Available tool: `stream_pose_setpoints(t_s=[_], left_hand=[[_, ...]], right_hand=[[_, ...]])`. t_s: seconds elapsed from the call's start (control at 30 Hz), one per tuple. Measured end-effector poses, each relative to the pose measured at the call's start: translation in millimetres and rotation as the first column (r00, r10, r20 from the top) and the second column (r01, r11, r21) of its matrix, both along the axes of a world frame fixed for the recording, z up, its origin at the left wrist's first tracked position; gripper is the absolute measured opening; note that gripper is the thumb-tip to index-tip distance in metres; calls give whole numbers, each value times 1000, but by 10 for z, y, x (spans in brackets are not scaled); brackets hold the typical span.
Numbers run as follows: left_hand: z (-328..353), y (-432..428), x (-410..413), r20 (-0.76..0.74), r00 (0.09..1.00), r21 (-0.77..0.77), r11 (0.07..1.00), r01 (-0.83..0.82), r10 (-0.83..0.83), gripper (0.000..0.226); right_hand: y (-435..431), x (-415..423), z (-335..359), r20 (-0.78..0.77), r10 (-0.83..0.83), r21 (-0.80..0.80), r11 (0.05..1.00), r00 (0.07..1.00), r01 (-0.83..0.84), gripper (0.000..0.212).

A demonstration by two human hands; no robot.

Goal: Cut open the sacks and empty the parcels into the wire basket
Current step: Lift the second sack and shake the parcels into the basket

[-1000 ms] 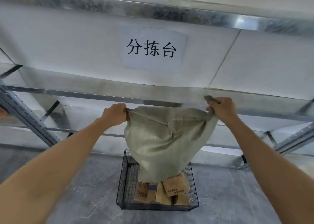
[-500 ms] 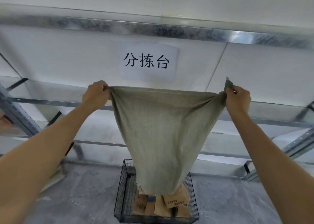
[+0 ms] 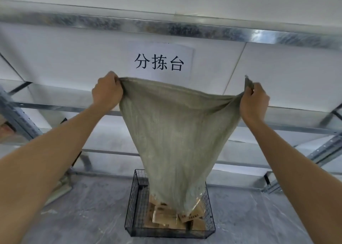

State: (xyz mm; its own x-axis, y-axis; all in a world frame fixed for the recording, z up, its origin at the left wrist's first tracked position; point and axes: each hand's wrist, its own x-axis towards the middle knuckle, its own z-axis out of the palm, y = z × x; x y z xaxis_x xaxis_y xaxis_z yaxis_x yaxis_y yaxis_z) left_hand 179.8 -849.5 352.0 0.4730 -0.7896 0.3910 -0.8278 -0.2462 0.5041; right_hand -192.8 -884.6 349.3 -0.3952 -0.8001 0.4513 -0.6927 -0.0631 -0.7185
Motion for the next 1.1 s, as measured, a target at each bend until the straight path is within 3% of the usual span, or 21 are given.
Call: stream_pose_setpoints(t_s=[0.13,0.3,0.37,0.43,0.57,0.73,0.9,1.1], left_hand=[[539,-74,20,-9,1000,-119,993,-26,25,25],[838,-93,88,-67,997,-160,986,-42,32,26],[606,-77,149,4,997,99,992,75,-76,21],[297,16,208,-4,988,347,926,148,-156,22],[36,112,289,-144,983,238,961,143,-111,28],[63,101,348,-189,979,169,980,105,-72,30],[38,96,364,-215,976,116,991,67,-41,26],[39,59,495,-367,930,61,998,7,16,26]], right_hand=[[-111,-65,565,-86,-12,-125,992,996,1,28],[-132,-63,847,-35,-40,-212,977,999,32,33],[-125,-54,643,-123,13,24,1000,992,-10,35],[-116,-95,343,-181,147,314,946,972,-85,32],[-101,-185,174,-79,159,258,957,984,-134,25],[-165,-129,271,258,210,205,942,943,-266,23],[-166,-86,254,446,167,262,915,879,-306,37],[-107,-99,286,561,194,369,811,805,-453,18]])
